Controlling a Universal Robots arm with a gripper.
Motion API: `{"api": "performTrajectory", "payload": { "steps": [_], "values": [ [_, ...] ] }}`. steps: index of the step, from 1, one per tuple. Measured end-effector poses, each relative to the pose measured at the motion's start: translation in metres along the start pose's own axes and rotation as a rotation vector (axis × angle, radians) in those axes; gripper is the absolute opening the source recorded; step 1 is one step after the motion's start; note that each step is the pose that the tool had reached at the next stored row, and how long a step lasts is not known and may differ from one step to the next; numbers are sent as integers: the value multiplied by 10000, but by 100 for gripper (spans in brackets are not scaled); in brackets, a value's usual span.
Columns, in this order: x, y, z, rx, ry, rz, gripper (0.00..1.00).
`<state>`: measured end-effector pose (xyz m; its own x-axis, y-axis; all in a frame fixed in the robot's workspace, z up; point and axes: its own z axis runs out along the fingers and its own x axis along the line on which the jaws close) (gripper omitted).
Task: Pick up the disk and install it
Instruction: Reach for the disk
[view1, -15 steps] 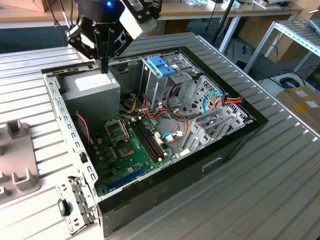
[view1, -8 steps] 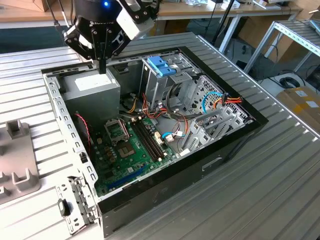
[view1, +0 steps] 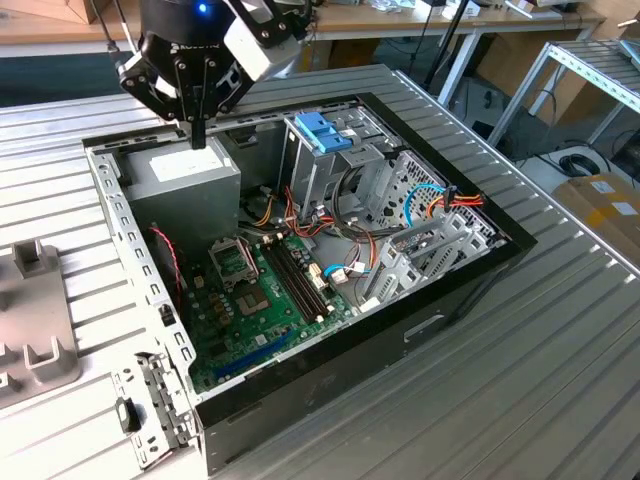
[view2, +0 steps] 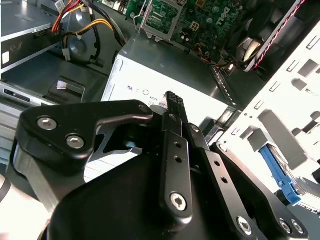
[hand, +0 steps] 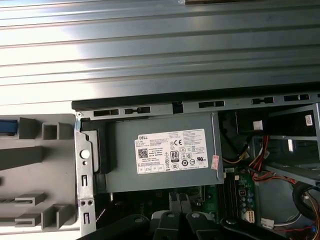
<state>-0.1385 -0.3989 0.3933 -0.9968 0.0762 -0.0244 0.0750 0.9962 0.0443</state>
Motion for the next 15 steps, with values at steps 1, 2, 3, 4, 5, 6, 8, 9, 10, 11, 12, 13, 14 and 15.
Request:
{"api": "performTrajectory", "payload": {
  "steps": [1,2,3,4,5,6,8,9,10,11,12,13,14,15],
  "values": [
    [4,-1,0,0,0,0,10],
    [8,-1,0,-1,-1,1,10],
    [12,-1,-1,0,0,0,10],
    [16,-2,0,0,0,1,10],
    [18,-2,-1,0,0,0,10],
    [23,-2,0,0,-1,1,10],
    [36,-3,-1,1,0,1,10],
    [46,-4,-1,0,-1,1,10],
    [53,-4,-1,-1,-1,0,10],
    [58,-5,-2,0,-1,0,10],
    [66,-5,-2,0,0,0,10],
    [72,-6,-2,0,-1,0,10],
    [78,-6,-2,-1,-1,0,10],
    [83,-6,-2,0,0,0,10]
  ]
}}
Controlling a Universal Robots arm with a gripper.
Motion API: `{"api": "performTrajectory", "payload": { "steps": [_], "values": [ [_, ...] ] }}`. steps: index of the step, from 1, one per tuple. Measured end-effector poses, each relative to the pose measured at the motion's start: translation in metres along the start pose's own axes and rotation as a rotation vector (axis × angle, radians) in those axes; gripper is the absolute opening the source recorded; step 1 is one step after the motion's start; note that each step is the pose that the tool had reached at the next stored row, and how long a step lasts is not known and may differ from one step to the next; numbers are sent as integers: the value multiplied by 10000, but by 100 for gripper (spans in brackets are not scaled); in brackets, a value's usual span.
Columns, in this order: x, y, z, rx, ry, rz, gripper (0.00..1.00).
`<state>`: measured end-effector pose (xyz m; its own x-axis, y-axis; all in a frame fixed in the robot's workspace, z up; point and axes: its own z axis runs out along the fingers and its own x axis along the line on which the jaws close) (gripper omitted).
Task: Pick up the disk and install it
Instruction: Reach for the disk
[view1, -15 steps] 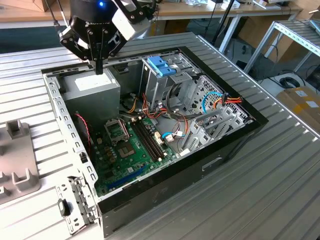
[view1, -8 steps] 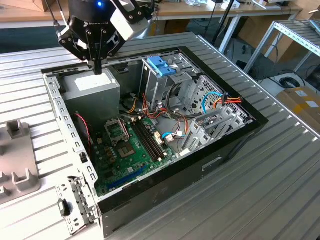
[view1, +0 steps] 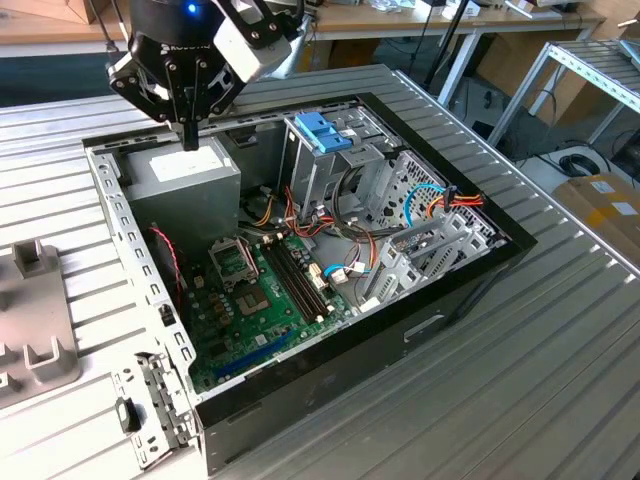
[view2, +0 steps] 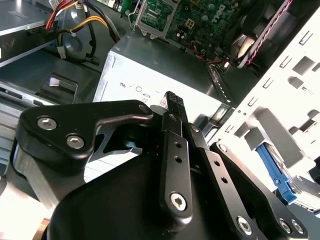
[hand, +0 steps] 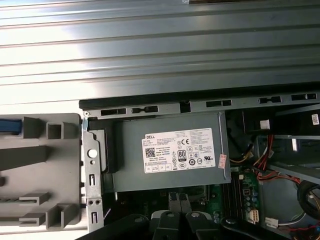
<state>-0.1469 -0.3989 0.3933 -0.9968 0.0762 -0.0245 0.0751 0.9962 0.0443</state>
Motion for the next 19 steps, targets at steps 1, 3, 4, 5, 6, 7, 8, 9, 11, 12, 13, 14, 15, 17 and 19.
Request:
{"api": "performTrajectory", "payload": {
  "steps": [1,3,4,5,6,7,8,9,11,12,13,14,15,17,19],
  "values": [
    [4,0,0,0,-1,0,10],
    [14,-1,0,0,0,1,10],
    [19,-2,0,0,0,-1,10],
    [24,-2,-1,0,0,0,10],
    [26,-2,-1,0,-1,0,10],
    [30,-3,-1,0,0,0,10],
    [35,-3,-1,0,0,0,10],
    [38,-3,-1,0,0,0,10],
    [45,-4,-1,0,0,0,10],
    [51,-4,-1,-1,-1,1,10],
    [53,-4,-1,0,0,0,10],
    [55,-4,-2,0,0,0,10],
    [58,-5,-2,0,0,0,10],
    [67,-5,-2,0,0,1,10],
    [73,-6,-2,0,0,0,10]
  ]
}}
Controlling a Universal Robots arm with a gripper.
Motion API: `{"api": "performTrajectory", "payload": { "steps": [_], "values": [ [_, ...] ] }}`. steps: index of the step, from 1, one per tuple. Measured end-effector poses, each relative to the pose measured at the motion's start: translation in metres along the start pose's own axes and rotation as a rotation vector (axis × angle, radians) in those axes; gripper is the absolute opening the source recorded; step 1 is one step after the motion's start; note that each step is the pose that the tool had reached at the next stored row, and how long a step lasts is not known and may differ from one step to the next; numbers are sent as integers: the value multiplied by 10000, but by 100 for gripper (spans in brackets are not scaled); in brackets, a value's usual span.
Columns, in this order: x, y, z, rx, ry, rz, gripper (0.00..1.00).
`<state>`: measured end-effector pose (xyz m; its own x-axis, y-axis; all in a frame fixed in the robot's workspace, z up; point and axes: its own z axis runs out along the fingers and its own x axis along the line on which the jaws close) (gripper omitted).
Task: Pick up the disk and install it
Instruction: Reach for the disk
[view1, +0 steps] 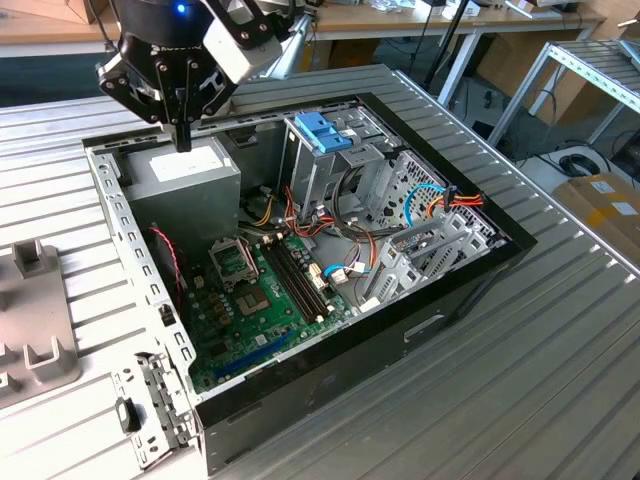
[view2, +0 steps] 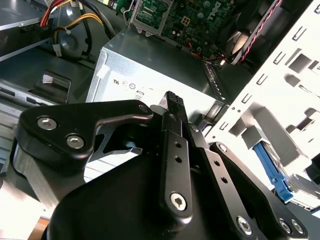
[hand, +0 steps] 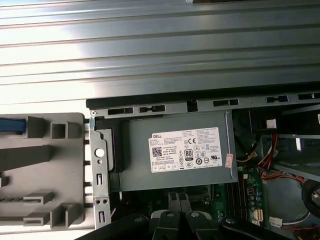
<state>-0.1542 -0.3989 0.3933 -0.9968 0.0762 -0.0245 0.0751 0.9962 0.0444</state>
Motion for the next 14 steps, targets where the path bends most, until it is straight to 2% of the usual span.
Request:
{"api": "performTrajectory", "payload": {
  "steps": [14],
  "values": [
    [60,-5,-2,-1,-1,0,10]
  ]
}}
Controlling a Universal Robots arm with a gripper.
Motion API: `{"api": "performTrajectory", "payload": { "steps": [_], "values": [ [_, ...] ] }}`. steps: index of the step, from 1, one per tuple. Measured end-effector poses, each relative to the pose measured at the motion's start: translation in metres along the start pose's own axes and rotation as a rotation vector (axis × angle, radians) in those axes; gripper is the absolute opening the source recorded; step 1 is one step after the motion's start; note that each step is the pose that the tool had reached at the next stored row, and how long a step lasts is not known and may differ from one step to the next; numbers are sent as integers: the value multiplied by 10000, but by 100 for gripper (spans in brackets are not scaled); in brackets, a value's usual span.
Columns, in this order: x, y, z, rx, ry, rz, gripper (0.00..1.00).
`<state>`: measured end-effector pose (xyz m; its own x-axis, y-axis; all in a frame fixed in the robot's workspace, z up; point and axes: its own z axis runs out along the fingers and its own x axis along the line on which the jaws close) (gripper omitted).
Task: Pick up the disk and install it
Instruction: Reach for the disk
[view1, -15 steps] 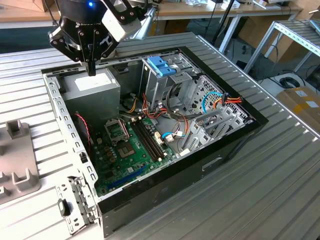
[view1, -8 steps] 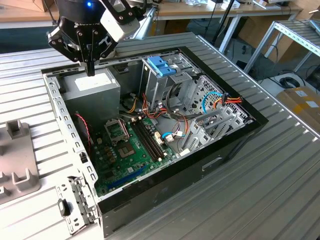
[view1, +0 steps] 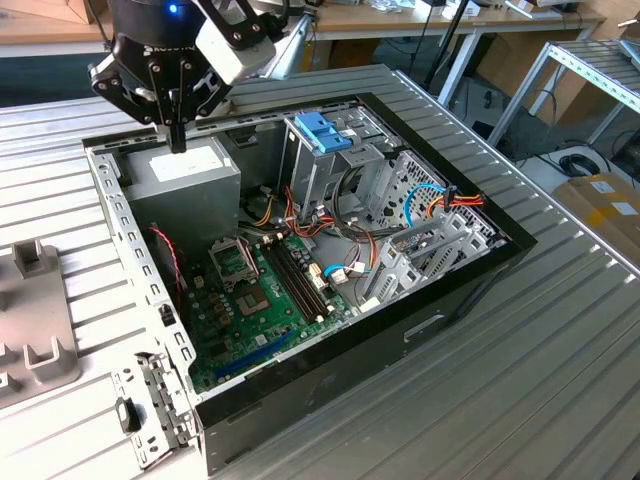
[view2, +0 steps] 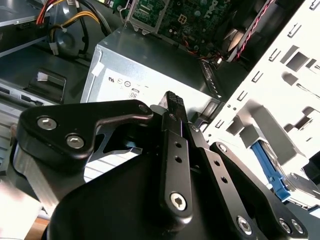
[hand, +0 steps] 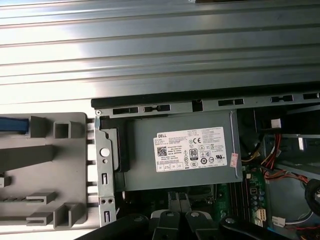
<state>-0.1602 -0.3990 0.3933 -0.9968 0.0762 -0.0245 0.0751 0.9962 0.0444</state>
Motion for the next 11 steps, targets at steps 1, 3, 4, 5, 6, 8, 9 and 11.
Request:
{"api": "performTrajectory", "payload": {
  "steps": [1,3,4,5,6,8,9,11],
  "values": [
    [5,0,-1,1,1,0,10],
    [22,-1,-1,0,0,0,10],
    [27,-2,-1,1,1,0,10],
    [32,-2,-1,1,1,0,10],
    [38,-3,-1,0,1,0,10],
    [51,-4,-1,0,0,0,10],
    [58,-4,-2,0,1,0,10],
    [75,-5,-2,0,0,0,10]
  ]
}}
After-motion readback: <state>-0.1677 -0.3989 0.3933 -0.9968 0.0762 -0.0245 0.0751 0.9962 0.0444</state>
